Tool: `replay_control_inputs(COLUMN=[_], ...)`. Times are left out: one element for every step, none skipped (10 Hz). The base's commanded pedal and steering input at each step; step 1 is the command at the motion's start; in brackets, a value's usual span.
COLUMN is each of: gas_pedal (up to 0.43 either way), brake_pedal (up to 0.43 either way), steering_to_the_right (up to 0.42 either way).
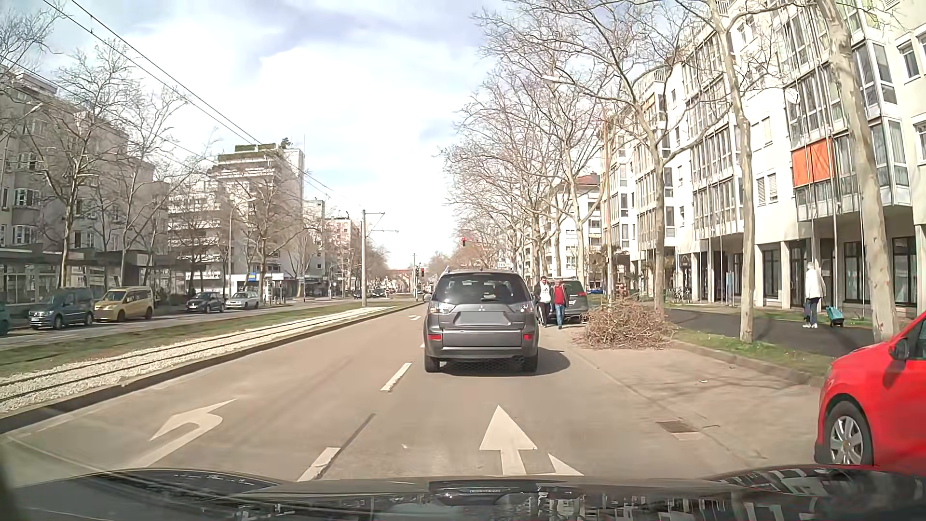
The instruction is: Follow the waypoints while adhering to traffic rules and regulations
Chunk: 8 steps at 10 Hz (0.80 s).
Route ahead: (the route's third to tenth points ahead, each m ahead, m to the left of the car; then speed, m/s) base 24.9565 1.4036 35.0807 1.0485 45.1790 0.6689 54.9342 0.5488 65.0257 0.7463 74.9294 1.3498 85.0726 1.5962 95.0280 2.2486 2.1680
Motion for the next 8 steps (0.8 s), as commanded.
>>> replay_control_inputs(gas_pedal=[0.0,0.0,0.0,0.0,0.0,0.0,0.0,0.0], brake_pedal=[0.0,0.0,0.0,0.0,0.0,0.0,0.0,0.0], steering_to_the_right=[-0.016,-0.017,-0.017,-0.017,-0.017,-0.017,-0.017,-0.017])
